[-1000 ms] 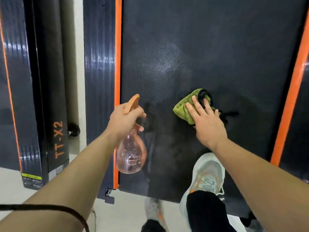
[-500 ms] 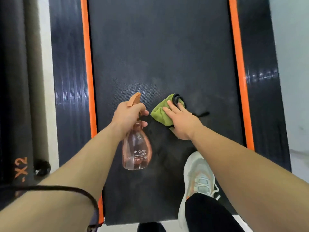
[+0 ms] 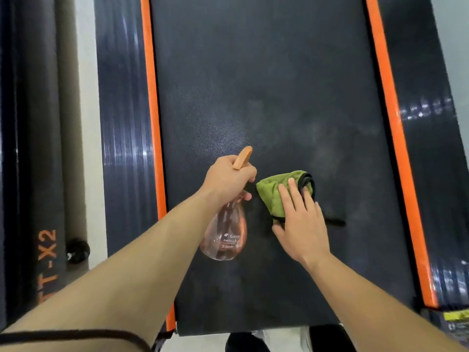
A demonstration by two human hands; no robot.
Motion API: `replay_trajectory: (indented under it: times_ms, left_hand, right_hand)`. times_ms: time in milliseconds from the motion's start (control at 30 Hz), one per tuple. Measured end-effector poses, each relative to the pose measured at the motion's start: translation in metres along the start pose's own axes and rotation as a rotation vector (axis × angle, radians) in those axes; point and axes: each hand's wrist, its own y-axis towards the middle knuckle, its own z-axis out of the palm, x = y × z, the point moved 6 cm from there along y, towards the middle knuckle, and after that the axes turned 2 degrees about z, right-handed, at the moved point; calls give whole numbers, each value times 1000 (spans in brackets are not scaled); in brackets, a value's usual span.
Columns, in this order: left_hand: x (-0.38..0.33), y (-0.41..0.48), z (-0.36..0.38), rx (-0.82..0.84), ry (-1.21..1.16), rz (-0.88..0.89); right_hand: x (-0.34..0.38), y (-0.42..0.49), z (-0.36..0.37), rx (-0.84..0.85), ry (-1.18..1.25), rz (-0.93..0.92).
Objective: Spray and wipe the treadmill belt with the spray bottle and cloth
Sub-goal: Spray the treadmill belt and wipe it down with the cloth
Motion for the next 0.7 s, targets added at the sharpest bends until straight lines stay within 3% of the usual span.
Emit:
replay_trajectory:
  times_ms: [267,467,700]
  left_hand:
    - [-27,45,4,-65,23,28]
    - [-27,58,5,-66,49,-22]
    - [-14,57,-32,-121,-201,-50]
  right_hand:
    - [-1,-12,27,-195,62,90]
    - [-7,1,20,-199,54,-33]
    - [37,178,-76,-265,77,-207]
